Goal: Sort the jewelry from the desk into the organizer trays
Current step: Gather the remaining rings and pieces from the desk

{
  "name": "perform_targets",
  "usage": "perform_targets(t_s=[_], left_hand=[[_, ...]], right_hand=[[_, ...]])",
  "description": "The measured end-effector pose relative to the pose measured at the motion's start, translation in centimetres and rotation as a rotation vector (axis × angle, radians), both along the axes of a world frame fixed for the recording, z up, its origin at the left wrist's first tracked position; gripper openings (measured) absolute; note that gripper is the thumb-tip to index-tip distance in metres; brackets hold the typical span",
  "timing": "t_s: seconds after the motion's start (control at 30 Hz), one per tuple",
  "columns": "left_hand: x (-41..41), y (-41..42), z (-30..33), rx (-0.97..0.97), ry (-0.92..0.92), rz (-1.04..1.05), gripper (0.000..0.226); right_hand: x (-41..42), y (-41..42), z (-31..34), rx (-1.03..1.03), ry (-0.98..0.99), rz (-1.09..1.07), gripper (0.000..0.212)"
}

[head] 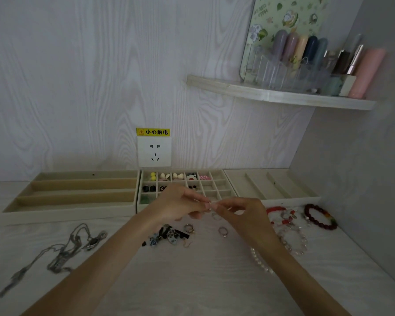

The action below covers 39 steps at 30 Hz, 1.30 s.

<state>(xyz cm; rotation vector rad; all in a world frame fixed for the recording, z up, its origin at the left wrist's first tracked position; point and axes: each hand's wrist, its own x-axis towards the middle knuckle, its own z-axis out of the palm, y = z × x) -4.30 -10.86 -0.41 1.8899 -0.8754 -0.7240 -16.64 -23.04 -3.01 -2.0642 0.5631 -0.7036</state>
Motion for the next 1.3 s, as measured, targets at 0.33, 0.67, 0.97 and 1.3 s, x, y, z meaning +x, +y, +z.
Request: perform_targets(t_s=[0.33,0.67,0.97,1.3], left_hand=[[1.5,-1.0,0.3,-0.082,-0.034,-0.093,0.017],[4.3,-2.9,0.7,-0.184,-0.073,-0.099,0.018],[6.2,-3.8,0.8,-0.184,-0.191,-0.12,0.014],[8.9,-3.6,1.1,-0.076,-0.209,-0.052,0.027]], right_hand=[[1.4,-1.5,1.6,0.162,0.027,0.019,0.007],[4.0,-3.1,3.5,0.264,0.146,0.071,0.012],[5.4,-3.9,3.1,0.673,0.147,0.061,0.022],[7.4,-5.8,4.5,0.463,0.321,0.017,0.033]])
